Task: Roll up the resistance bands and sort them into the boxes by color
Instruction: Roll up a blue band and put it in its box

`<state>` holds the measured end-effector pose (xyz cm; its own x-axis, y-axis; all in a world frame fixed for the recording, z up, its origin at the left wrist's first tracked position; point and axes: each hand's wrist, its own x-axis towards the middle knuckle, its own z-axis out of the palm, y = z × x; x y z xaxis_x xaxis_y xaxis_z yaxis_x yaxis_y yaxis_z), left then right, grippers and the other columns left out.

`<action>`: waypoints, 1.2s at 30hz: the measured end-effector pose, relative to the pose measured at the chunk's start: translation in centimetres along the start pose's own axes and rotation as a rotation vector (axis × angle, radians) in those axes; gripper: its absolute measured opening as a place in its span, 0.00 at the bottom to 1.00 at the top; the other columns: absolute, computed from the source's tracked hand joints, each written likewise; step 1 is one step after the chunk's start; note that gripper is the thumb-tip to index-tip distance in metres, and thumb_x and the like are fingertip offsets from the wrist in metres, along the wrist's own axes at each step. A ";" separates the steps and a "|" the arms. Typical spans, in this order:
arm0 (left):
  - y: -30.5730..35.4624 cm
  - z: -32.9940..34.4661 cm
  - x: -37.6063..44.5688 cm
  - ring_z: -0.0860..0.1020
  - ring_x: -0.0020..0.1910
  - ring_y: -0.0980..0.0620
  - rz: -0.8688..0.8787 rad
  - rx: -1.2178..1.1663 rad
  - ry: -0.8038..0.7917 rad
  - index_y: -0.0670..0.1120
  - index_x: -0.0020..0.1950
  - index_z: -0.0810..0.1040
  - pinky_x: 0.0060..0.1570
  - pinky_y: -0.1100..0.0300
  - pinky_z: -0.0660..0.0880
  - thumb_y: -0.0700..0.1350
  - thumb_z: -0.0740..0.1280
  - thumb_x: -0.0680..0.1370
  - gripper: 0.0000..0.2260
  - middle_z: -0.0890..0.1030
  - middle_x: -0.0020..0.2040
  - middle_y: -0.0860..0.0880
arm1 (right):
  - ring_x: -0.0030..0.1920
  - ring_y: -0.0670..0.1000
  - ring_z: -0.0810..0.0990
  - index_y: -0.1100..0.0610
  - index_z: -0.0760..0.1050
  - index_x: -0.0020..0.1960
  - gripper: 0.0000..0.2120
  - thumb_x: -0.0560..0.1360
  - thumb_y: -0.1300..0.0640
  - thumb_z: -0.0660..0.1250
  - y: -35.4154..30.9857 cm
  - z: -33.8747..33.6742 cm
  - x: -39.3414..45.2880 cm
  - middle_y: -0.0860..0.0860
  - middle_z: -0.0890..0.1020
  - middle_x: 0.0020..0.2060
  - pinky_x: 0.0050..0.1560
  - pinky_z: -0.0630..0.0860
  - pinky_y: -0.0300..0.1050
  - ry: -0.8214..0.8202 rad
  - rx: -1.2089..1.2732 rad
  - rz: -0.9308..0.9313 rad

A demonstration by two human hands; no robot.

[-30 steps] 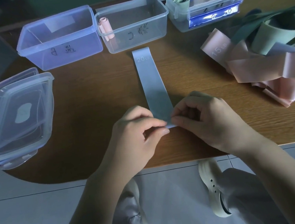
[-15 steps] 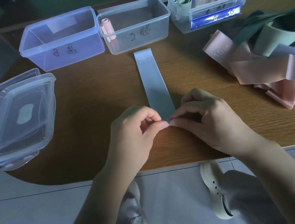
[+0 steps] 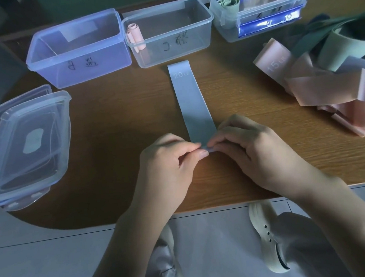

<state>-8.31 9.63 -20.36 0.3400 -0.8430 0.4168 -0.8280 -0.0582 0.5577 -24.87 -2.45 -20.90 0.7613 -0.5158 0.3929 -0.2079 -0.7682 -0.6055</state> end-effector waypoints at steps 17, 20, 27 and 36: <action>0.3 0.3 0.4 0.77 0.40 0.60 -0.086 -0.034 0.034 0.50 0.48 0.86 0.40 0.74 0.74 0.54 0.74 0.74 0.09 0.83 0.44 0.55 | 0.47 0.43 0.75 0.53 0.85 0.52 0.08 0.74 0.55 0.75 0.4 -0.5 1.4 0.47 0.76 0.48 0.49 0.69 0.27 0.021 -0.060 0.098; 0.2 0.4 0.7 0.76 0.39 0.63 -0.087 -0.019 0.033 0.49 0.48 0.87 0.41 0.78 0.72 0.52 0.75 0.75 0.08 0.84 0.44 0.54 | 0.48 0.45 0.76 0.53 0.84 0.49 0.04 0.75 0.57 0.75 0.3 -0.4 1.6 0.47 0.77 0.48 0.50 0.73 0.35 0.037 -0.051 0.086; 0.2 0.6 1.2 0.76 0.37 0.62 -0.114 0.004 0.086 0.48 0.48 0.87 0.43 0.78 0.71 0.50 0.75 0.76 0.06 0.85 0.43 0.53 | 0.51 0.47 0.78 0.52 0.84 0.54 0.07 0.76 0.54 0.72 0.9 -0.9 1.9 0.45 0.80 0.49 0.52 0.77 0.47 -0.055 -0.059 0.030; -0.2 1.2 1.7 0.79 0.45 0.58 -0.011 -0.002 0.133 0.45 0.48 0.86 0.47 0.77 0.73 0.44 0.74 0.77 0.04 0.84 0.47 0.51 | 0.48 0.44 0.77 0.52 0.86 0.54 0.09 0.74 0.55 0.75 1.0 -0.9 2.7 0.47 0.77 0.49 0.51 0.69 0.27 -0.053 -0.081 0.110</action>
<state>-8.14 7.56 -20.65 0.4053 -0.7637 0.5024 -0.8230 -0.0655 0.5643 -23.56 -4.97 -19.78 0.7620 -0.5793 0.2895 -0.3390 -0.7377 -0.5838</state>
